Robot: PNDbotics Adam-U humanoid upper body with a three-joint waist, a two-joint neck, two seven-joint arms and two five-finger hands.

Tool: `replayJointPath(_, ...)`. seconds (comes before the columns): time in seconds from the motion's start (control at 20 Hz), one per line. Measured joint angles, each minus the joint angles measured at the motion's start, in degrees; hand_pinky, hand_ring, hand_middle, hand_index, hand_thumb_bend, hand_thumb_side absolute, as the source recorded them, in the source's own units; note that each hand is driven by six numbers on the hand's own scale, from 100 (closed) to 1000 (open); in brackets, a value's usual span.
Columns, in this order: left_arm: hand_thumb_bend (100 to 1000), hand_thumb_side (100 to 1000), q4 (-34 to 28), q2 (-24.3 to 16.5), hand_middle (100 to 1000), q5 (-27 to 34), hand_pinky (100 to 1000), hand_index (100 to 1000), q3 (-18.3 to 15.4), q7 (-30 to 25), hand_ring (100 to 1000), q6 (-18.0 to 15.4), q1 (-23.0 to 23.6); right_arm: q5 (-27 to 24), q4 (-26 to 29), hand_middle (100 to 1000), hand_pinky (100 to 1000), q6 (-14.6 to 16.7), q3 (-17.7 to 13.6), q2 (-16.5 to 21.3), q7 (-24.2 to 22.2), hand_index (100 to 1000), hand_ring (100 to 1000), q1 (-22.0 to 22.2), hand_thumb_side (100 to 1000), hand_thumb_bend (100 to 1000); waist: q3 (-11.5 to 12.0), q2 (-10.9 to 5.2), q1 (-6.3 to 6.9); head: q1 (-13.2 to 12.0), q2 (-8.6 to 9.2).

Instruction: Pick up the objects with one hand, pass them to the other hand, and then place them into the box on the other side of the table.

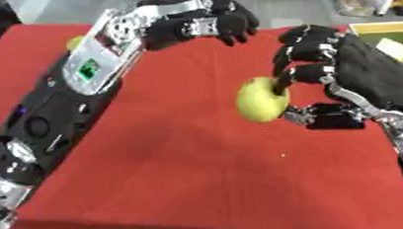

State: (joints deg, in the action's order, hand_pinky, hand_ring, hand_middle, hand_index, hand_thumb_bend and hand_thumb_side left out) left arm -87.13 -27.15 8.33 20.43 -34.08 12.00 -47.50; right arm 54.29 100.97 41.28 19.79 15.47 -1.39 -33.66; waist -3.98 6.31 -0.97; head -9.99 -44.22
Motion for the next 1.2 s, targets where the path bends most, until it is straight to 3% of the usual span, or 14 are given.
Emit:
replayJointPath(0.3,707,799,0.7,-3.2,770,0.7,857,835,-4.3,4.5,810,-0.6,3.6,0.6,0.0,517,757,-0.7,-0.7,0.4,0.6,324,619,0.1,100,321,0.1,0.00,0.00,0.2,0.00)
replayJointPath(0.5,685,792,-1.1,-6.2,761,2.2,848,831,-7.3,6.9,801,-1.1,7.6,0.9,-0.1,520,757,-2.5,-2.3,2.7,1.9,327,621,-0.5,100,349,0.3,0.00,0.00,0.8,0.00)
replayJointPath(0.6,670,786,-2.4,-7.3,756,2.7,843,828,-9.1,8.1,796,-1.4,10.0,0.7,-0.5,514,754,-4.0,-3.4,4.9,2.8,327,617,-1.1,100,317,0.6,0.00,0.00,1.5,0.00)
replayJointPath(0.7,652,778,-3.9,-8.0,750,3.0,839,823,-10.9,9.6,790,-1.6,12.4,-0.3,-1.5,497,742,-5.9,-4.6,7.8,3.8,323,606,-1.7,100,219,1.0,0.00,0.00,2.3,0.00)
replayJointPath(0.95,627,767,-7.4,-8.6,736,2.9,829,817,-14.9,13.2,776,-1.8,18.4,-5.6,-9.2,480,727,-11.5,-7.9,15.6,6.6,318,590,-3.0,100,106,1.8,0.00,0.00,4.8,0.00)
replayJointPath(1.2,619,755,-10.3,-8.0,725,2.5,824,812,-18.5,16.0,766,-1.6,24.4,-7.8,-20.7,473,721,-15.8,-11.4,21.7,9.8,323,582,-5.3,100,100,2.6,0.00,0.00,7.3,-0.01)
